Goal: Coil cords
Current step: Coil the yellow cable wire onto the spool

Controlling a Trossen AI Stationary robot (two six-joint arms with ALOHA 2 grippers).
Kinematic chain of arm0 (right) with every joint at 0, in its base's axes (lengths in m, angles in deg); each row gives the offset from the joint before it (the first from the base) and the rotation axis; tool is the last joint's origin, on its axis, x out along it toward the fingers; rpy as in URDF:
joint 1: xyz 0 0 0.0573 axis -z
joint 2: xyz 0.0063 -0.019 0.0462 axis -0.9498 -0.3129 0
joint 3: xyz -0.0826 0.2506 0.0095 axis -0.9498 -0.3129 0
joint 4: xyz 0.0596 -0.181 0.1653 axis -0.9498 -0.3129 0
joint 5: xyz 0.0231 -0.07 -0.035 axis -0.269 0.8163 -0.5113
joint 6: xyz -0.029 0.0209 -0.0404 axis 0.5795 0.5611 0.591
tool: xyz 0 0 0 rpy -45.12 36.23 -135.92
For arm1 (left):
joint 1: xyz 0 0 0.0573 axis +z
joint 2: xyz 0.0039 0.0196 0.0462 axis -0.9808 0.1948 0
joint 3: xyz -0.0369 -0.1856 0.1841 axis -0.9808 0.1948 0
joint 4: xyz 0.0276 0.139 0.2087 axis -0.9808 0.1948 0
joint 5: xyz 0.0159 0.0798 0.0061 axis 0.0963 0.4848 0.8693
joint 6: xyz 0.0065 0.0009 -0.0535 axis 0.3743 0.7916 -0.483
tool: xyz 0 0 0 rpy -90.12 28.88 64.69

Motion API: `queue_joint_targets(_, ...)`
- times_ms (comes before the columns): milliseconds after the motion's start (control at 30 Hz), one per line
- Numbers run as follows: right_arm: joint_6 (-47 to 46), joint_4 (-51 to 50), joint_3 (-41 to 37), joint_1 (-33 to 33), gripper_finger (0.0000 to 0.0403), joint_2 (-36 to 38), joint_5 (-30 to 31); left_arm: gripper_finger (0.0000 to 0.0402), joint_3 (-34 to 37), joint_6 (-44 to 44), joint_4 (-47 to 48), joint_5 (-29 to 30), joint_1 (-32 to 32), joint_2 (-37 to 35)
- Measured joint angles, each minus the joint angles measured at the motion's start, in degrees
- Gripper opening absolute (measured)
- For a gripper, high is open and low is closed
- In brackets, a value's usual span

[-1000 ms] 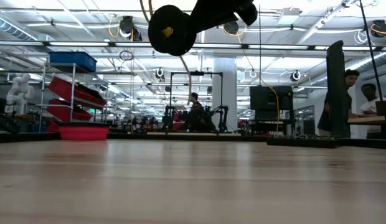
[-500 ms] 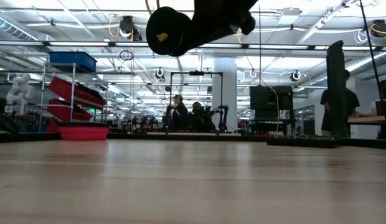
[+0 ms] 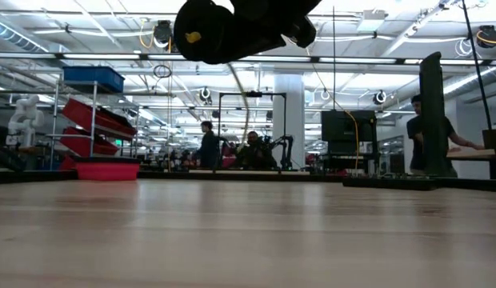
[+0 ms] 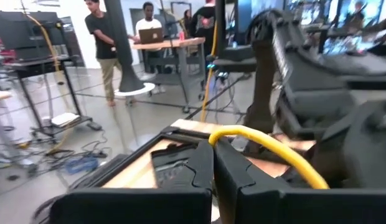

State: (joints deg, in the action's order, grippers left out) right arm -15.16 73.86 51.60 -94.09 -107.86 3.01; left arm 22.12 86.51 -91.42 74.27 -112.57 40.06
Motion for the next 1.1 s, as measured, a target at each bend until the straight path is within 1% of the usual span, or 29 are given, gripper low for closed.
queue_joint_targets(267, 1.96, 1.44, 0.00, -0.12, 0.0000, 0.00, 0.11, 0.0001, 0.00, -1.47, 1.41, 1.88, -0.87, 2.26)
queue_joint_targets(400, 3.43, 0.91, 0.00, -0.48, 0.0000, 0.58, 0.14, 0.0001, 0.00, -1.48, 1.47, 4.61, -1.86, 3.70)
queue_joint_targets(533, 4.48, 0.92, 0.00, -1.15, 0.0000, 2.44, 0.20, 0.0002, 0.00, -1.48, 3.32, 8.92, -3.69, 4.14)
queue_joint_targets(667, 5.57, -0.68, 0.00, -1.91, 0.0000, 4.46, -0.54, 0.0002, 0.00, -0.09, 4.42, 17.00, -6.35, 4.12)
queue_joint_targets(733, 6.37, -1.81, 0.02, -2.14, 0.0000, 5.60, -2.92, 0.0002, 0.00, 0.57, 4.33, 19.93, -7.73, 4.10)
queue_joint_targets(800, 6.40, -3.64, 0.02, -2.14, 0.0000, 6.71, -5.95, 0.0002, 0.00, 0.54, 4.31, 21.23, -8.73, 4.10)
queue_joint_targets(1100, 5.11, -6.92, 0.07, -2.16, 0.0000, 8.74, -18.42, 0.0002, 0.02, 0.00, 4.25, 21.02, -10.97, 4.10)
